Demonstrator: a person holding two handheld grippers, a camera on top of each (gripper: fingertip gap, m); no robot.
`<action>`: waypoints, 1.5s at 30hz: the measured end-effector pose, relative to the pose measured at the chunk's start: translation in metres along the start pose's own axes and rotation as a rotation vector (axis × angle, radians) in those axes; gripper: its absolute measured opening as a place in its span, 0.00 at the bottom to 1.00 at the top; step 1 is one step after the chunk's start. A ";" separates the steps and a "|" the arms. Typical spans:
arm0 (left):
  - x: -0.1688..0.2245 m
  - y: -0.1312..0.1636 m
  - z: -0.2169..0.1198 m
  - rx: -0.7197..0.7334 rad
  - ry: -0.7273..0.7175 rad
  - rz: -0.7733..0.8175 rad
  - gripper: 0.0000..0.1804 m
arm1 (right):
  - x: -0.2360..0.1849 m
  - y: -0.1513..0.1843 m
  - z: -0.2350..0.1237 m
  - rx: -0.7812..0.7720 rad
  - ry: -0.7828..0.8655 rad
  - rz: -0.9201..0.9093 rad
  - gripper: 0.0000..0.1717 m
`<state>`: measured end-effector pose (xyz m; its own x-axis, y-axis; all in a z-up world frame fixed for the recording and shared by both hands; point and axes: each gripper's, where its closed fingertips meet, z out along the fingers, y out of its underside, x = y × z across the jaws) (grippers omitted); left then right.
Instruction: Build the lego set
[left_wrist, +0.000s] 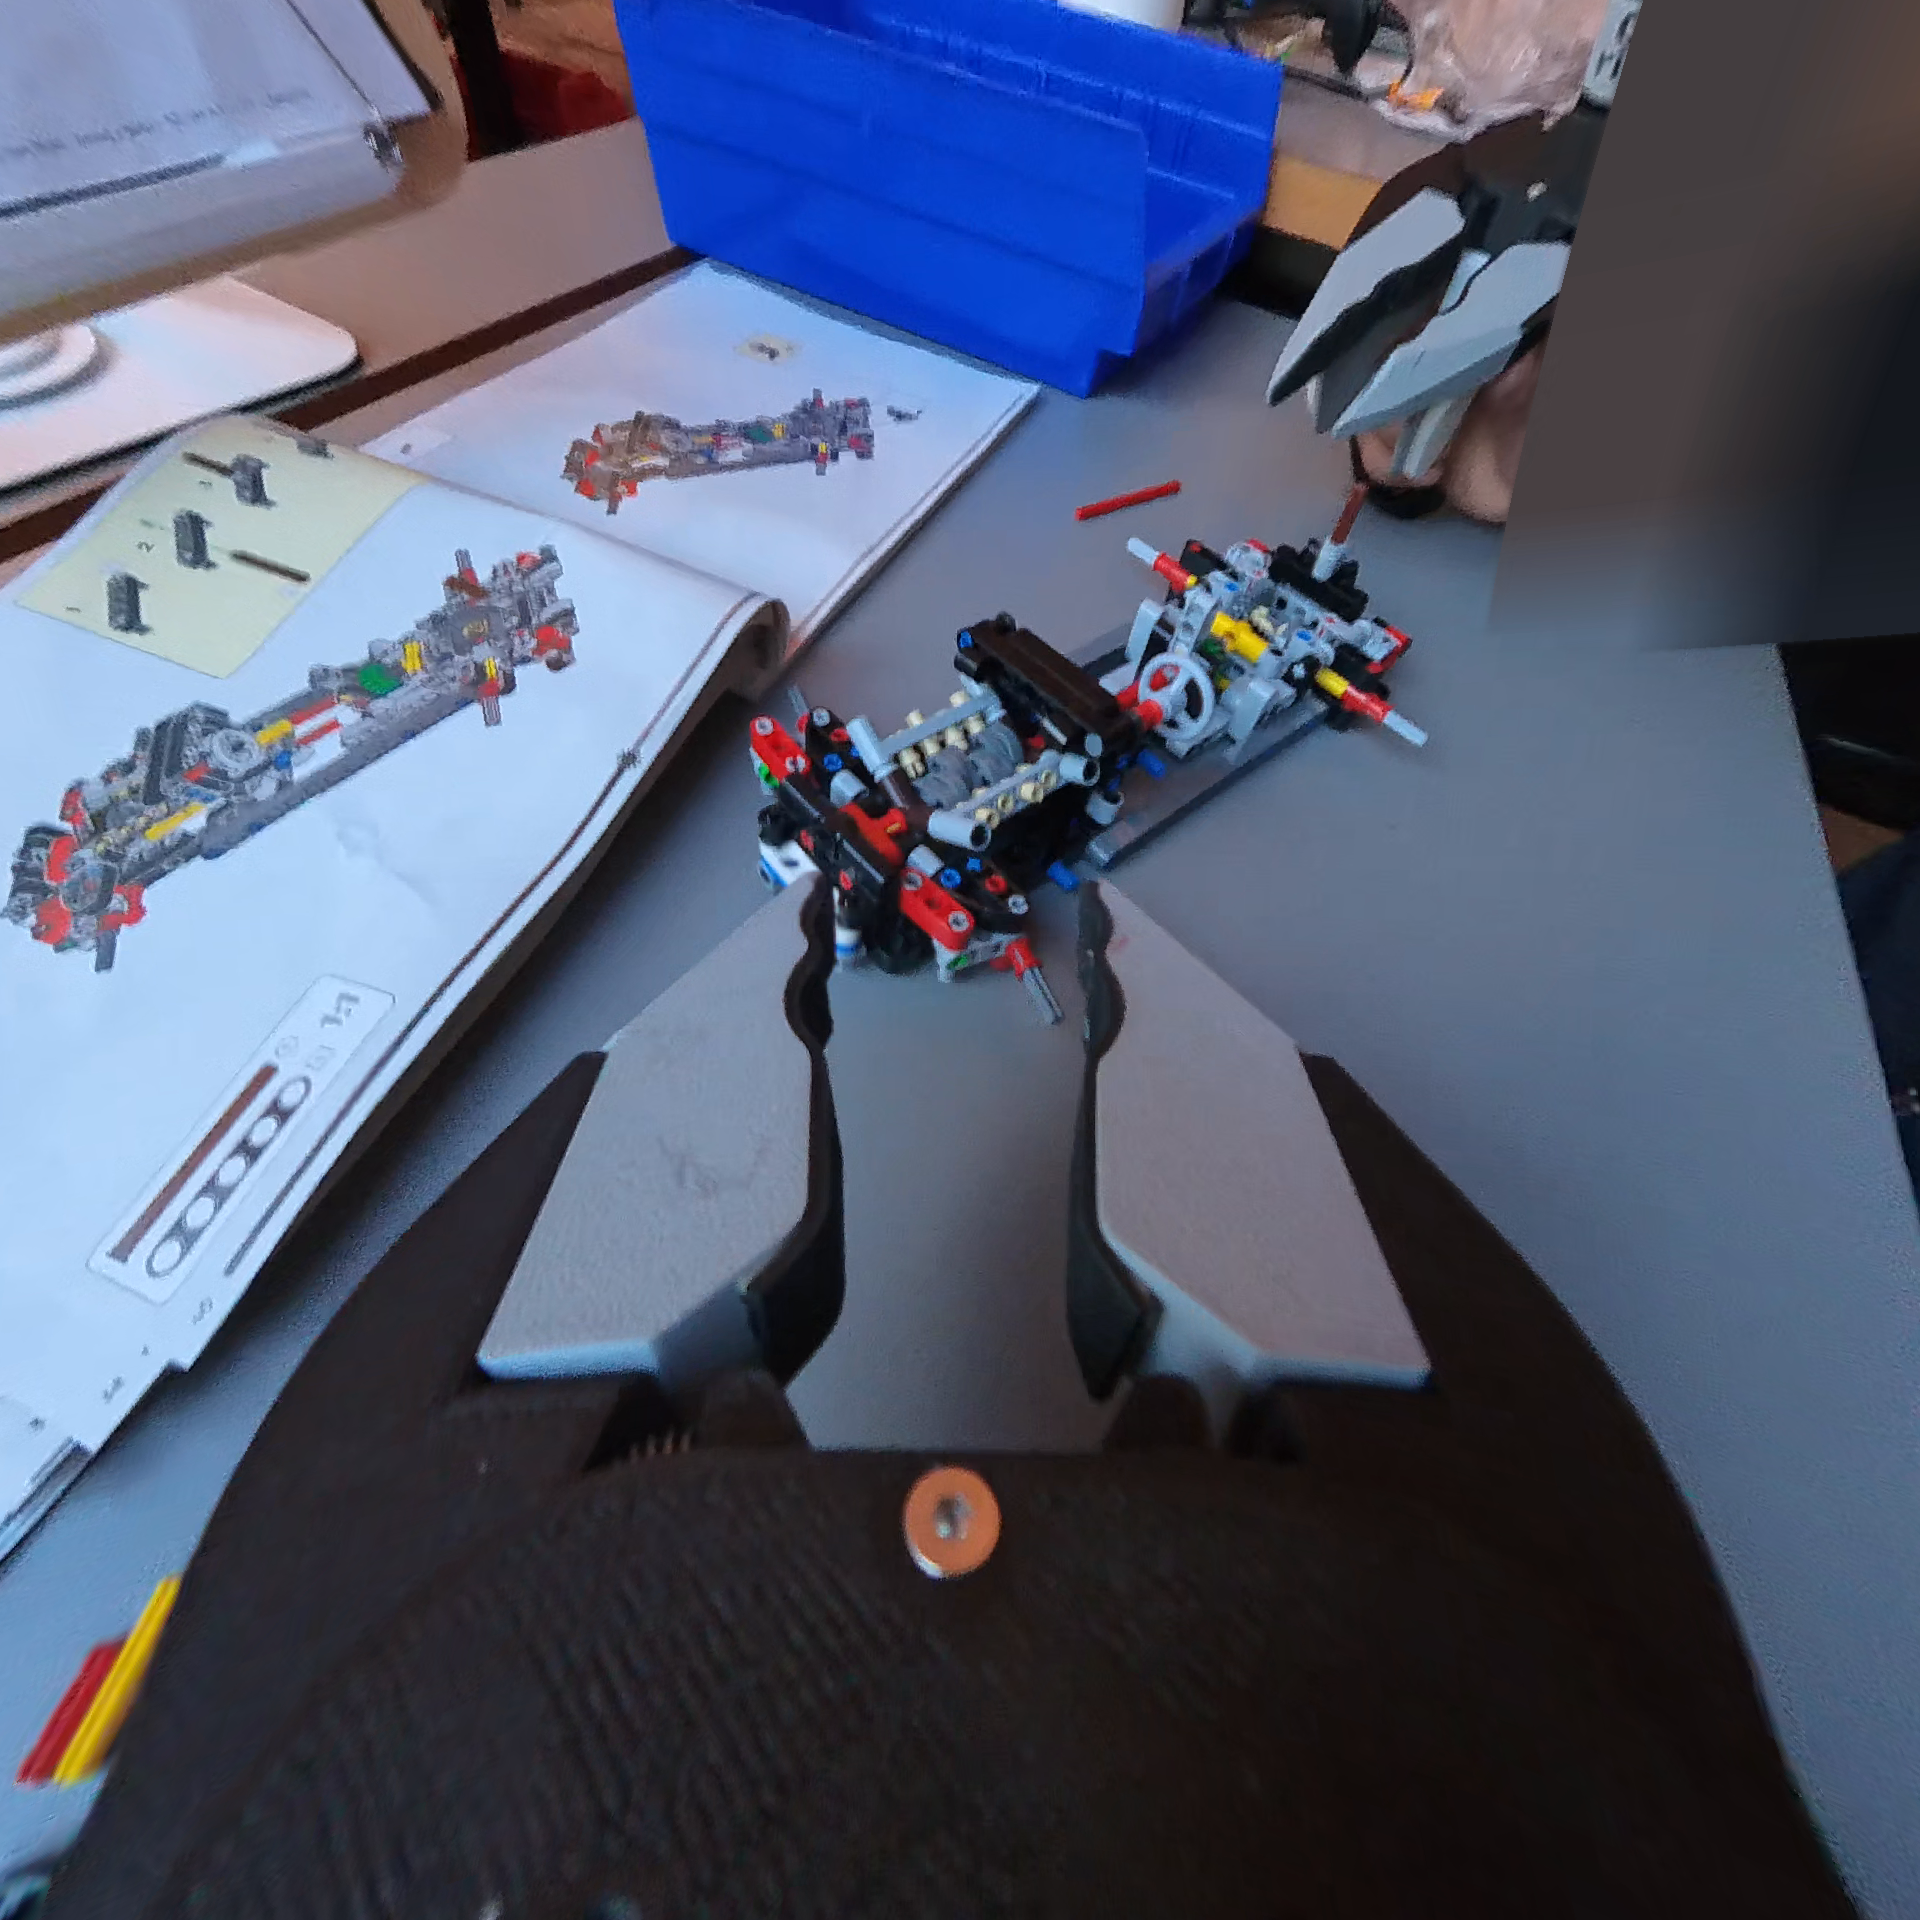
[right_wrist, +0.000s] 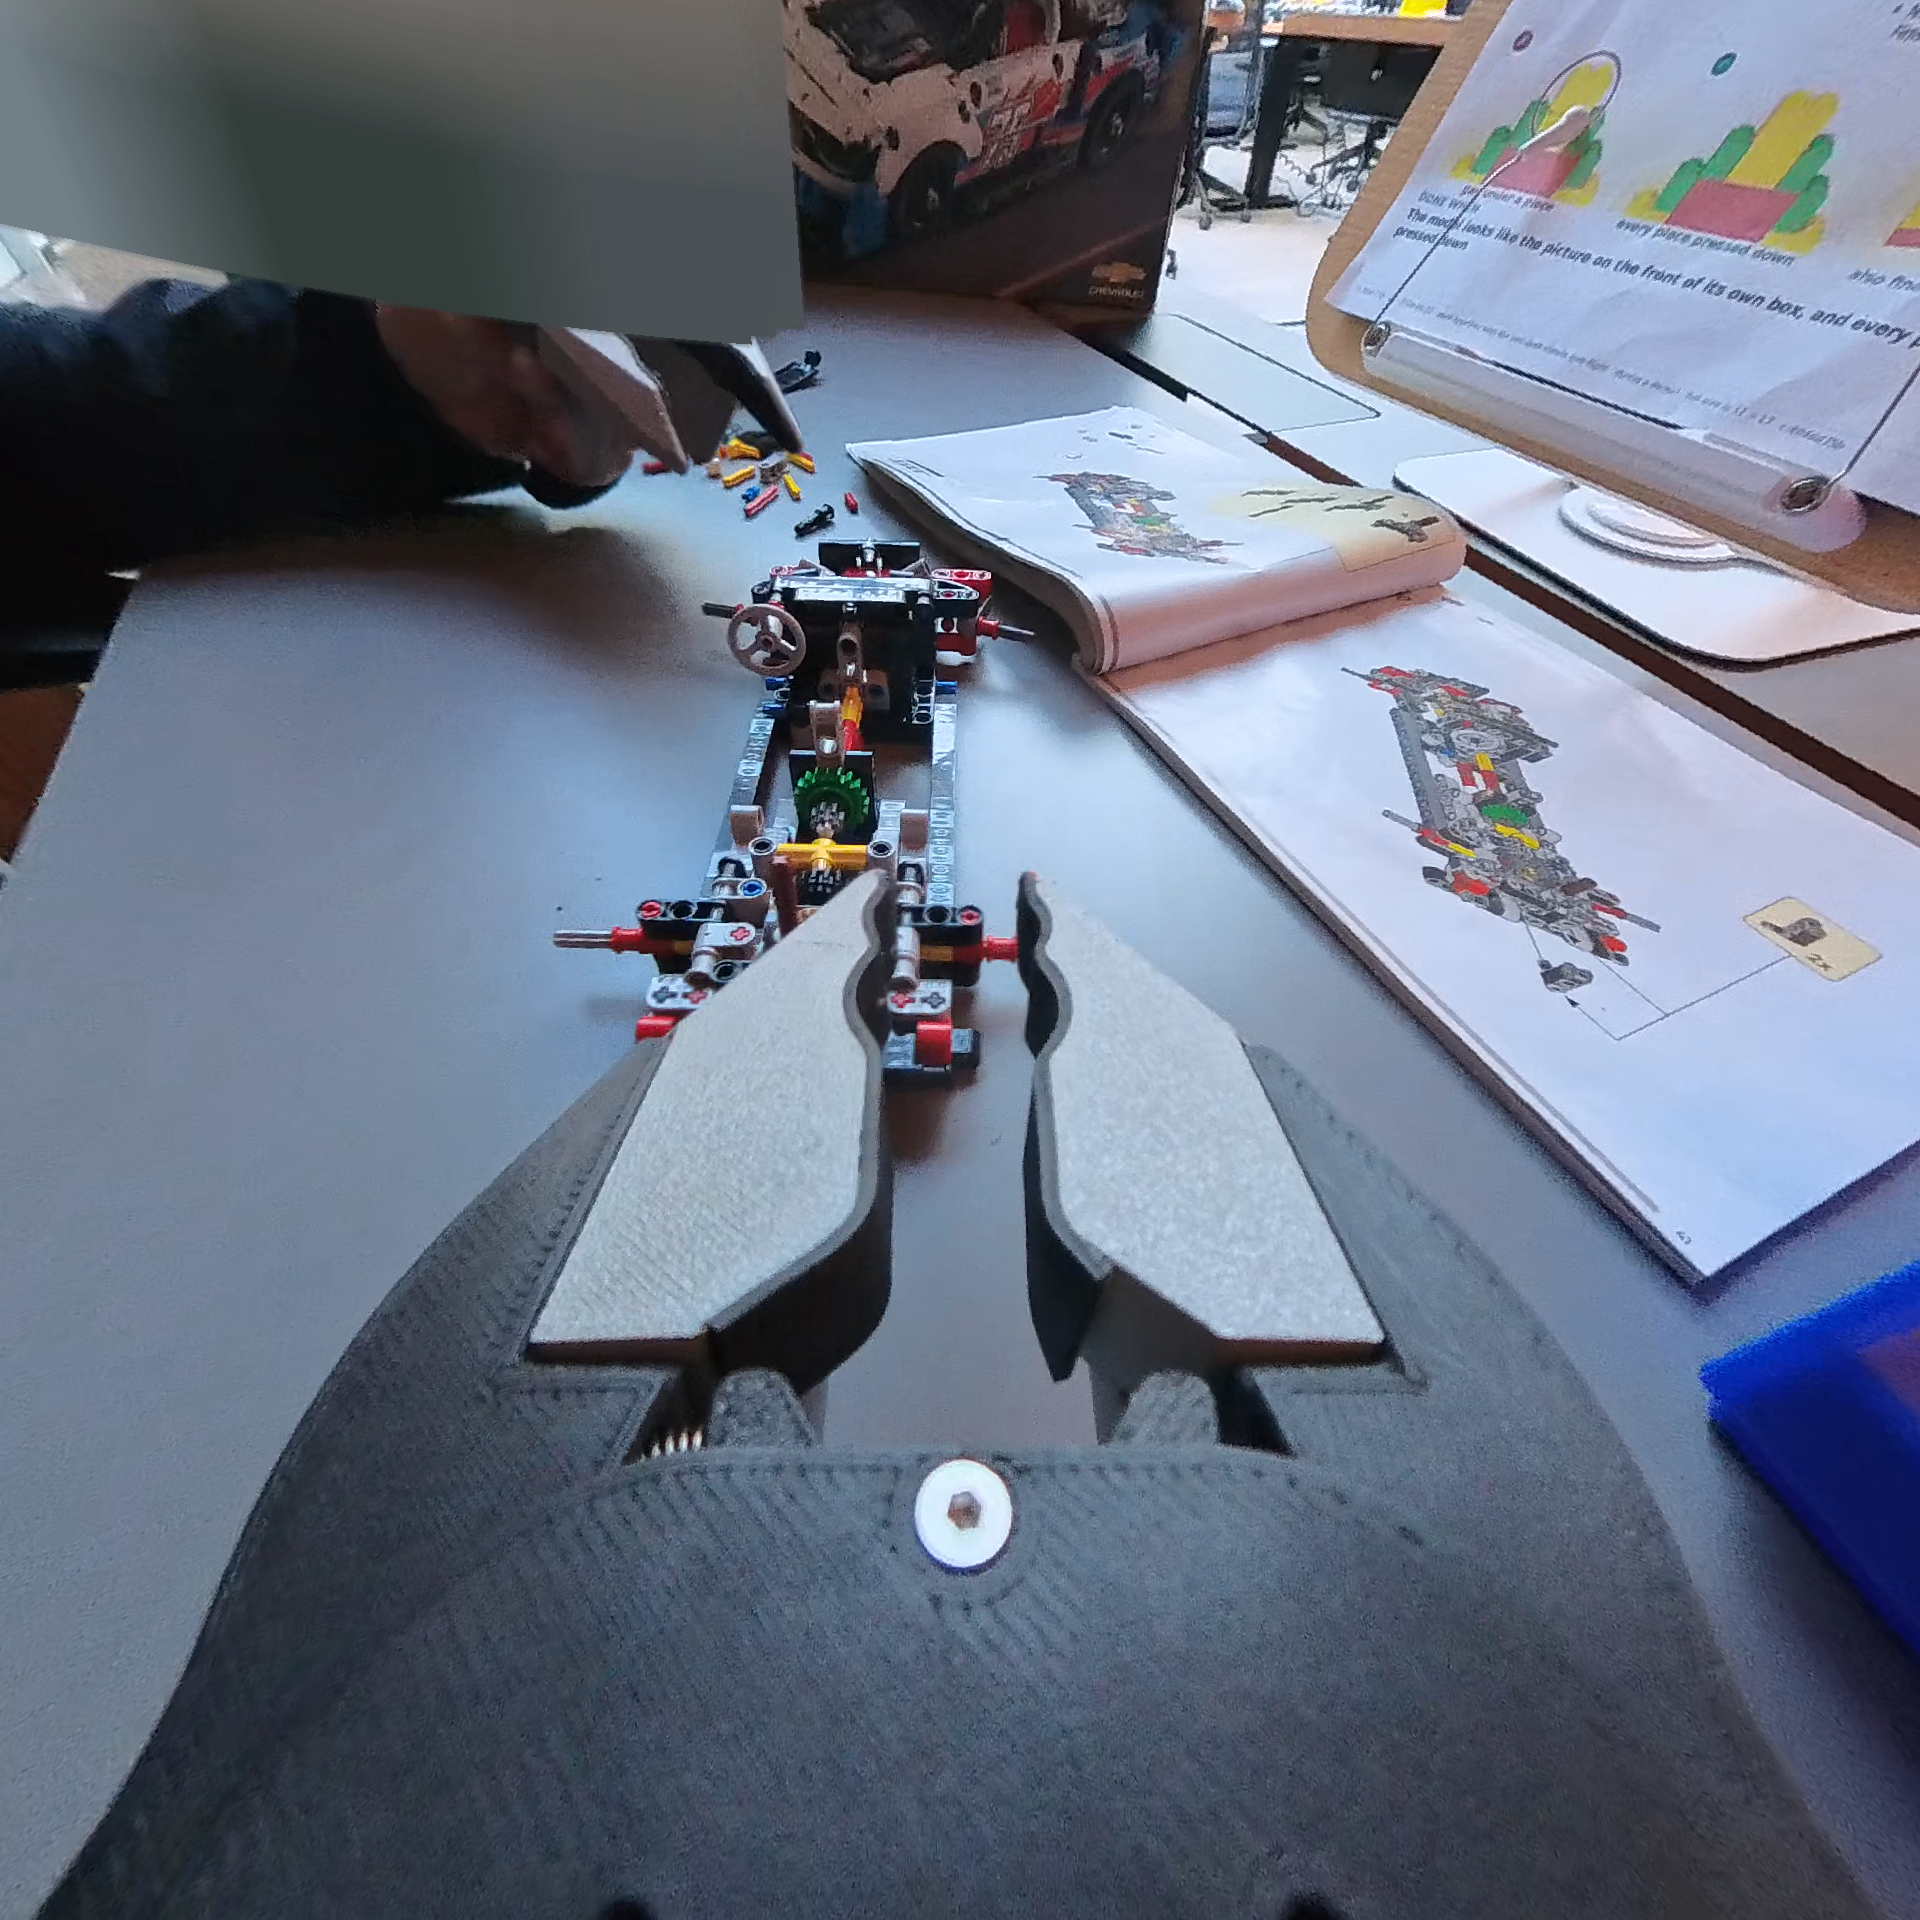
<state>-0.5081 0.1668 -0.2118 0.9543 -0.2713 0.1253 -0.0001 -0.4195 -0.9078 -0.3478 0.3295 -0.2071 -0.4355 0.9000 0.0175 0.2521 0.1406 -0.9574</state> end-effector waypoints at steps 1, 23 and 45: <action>0.001 -0.005 0.001 0.034 0.016 0.000 0.24 | 0.002 0.000 0.001 0.001 0.014 -0.008 0.11; 0.003 0.008 0.003 0.003 -0.005 -0.043 0.22 | 0.045 -0.007 0.021 -0.003 0.165 -0.078 0.11; 0.009 0.007 0.005 -0.002 0.004 -0.030 0.22 | 0.047 -0.011 0.016 0.042 0.139 -0.035 0.11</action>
<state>-0.4979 0.1660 -0.2196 0.9527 -0.2622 0.1537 0.0274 -0.4294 -0.9027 -0.3847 0.3636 -0.2001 -0.3184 0.9439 0.0877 0.2014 0.1578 -0.9667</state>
